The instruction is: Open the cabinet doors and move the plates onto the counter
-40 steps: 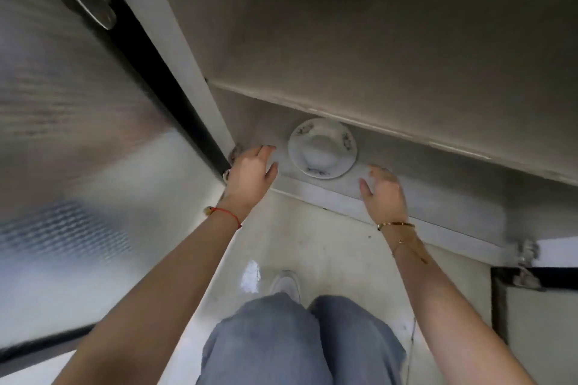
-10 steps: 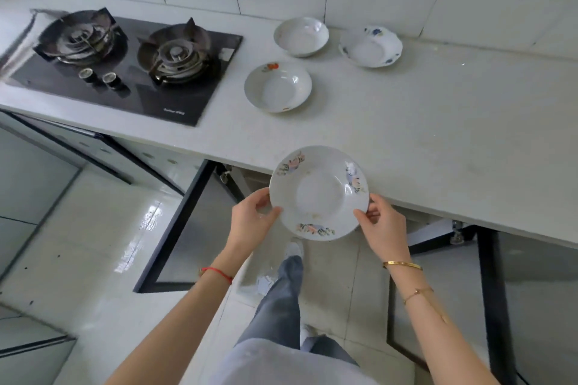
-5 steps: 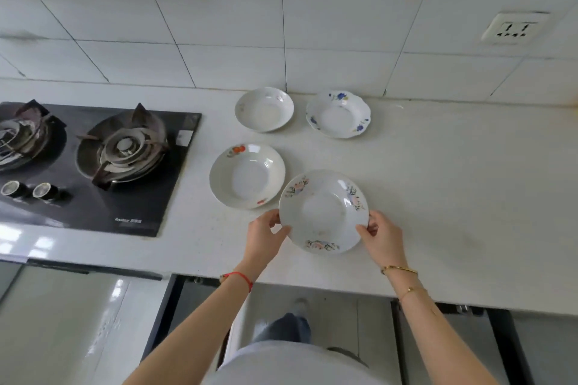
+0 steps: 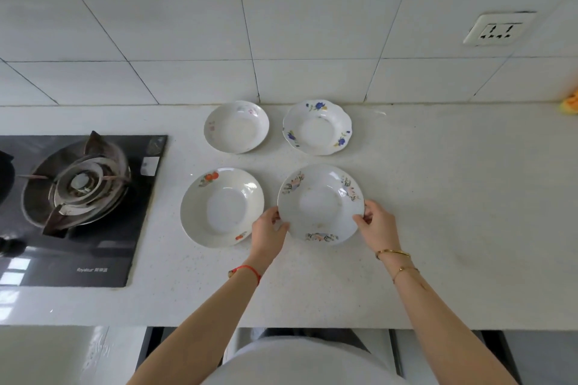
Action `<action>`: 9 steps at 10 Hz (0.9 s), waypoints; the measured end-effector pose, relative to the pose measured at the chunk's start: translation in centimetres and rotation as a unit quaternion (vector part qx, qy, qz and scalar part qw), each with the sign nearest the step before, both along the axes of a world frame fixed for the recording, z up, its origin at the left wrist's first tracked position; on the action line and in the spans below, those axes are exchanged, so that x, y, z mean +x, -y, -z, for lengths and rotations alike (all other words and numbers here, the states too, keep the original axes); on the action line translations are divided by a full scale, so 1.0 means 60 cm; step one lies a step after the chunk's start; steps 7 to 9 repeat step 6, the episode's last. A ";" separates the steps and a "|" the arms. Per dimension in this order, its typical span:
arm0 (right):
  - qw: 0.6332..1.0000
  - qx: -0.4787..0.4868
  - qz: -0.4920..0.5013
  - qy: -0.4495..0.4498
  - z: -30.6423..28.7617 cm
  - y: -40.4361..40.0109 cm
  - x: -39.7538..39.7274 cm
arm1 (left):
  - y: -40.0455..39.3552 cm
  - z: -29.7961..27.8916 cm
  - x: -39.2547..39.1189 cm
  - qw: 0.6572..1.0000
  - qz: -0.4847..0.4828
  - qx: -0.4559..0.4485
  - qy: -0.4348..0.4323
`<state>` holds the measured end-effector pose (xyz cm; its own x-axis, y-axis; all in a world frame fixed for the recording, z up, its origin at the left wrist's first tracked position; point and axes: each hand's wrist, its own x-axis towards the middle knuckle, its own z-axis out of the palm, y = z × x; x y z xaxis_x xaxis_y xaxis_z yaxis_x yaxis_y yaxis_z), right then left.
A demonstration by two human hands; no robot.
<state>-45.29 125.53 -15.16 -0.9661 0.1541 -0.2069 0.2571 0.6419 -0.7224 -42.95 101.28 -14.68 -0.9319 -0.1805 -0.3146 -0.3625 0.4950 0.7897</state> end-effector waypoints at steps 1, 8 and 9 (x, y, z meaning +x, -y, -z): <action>1.000 0.004 -0.013 0.010 0.004 -0.009 -0.009 | -0.012 0.002 -0.001 1.000 -0.014 0.003 0.019; 0.998 0.025 -0.057 0.031 0.008 -0.038 -0.012 | -0.021 -0.002 0.016 0.997 0.014 -0.079 -0.015; 0.998 0.025 -0.057 0.031 0.008 -0.038 -0.012 | -0.021 -0.002 0.016 0.997 0.014 -0.079 -0.015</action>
